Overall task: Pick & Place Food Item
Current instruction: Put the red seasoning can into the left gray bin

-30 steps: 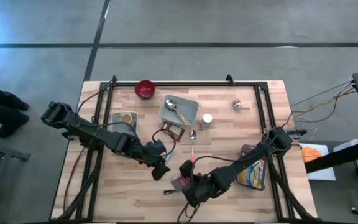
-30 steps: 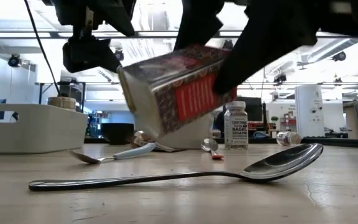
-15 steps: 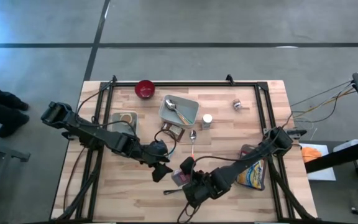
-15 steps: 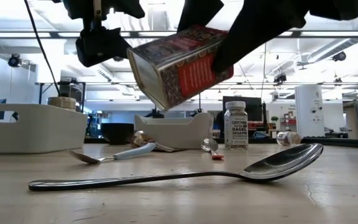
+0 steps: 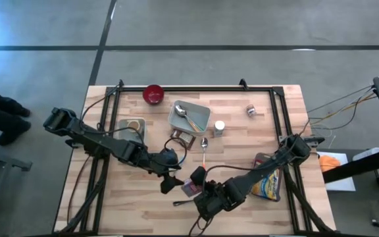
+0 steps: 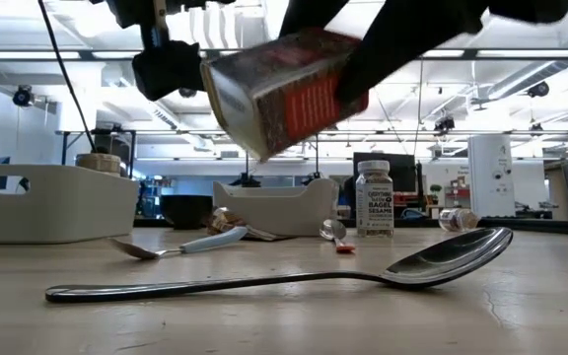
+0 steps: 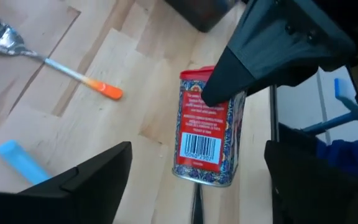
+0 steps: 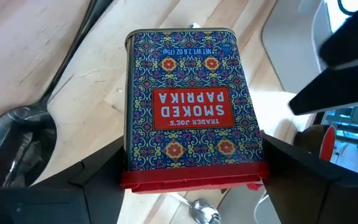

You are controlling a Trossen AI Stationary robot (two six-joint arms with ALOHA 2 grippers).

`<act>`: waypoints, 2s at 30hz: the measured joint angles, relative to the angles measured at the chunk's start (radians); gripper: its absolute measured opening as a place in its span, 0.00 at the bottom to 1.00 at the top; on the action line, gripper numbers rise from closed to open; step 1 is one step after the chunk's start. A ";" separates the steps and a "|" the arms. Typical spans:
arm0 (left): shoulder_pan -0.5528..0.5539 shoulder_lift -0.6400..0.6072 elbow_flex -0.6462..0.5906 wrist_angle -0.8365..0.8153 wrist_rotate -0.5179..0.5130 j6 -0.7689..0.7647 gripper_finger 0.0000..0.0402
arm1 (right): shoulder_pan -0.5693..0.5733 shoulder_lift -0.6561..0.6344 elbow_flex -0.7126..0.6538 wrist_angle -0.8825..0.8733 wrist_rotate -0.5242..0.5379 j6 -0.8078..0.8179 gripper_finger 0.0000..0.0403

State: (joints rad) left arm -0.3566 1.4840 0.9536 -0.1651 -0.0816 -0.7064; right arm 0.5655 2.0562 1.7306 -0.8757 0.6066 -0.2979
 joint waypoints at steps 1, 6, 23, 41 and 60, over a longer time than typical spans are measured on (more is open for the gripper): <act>0.000 0.005 -0.004 0.018 0.000 0.001 0.94 | 0.000 -0.006 0.000 0.000 0.000 -0.002 0.75; -0.003 0.062 -0.010 0.056 0.010 0.044 0.95 | 0.003 -0.030 0.000 0.037 -0.003 -0.021 0.75; -0.003 0.142 -0.003 0.247 0.265 0.131 0.95 | 0.006 -0.034 0.000 0.156 -0.007 -0.171 0.75; -0.002 0.141 -0.004 0.258 0.303 0.047 0.58 | 0.008 -0.034 0.050 0.160 0.000 -0.221 0.75; -0.002 0.137 -0.005 0.298 0.256 -0.028 0.43 | 0.017 -0.035 0.054 0.171 0.172 -0.131 0.95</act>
State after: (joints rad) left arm -0.3584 1.6207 0.9485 0.1327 0.1743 -0.7342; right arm 0.5826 2.0217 1.7847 -0.7050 0.7782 -0.4285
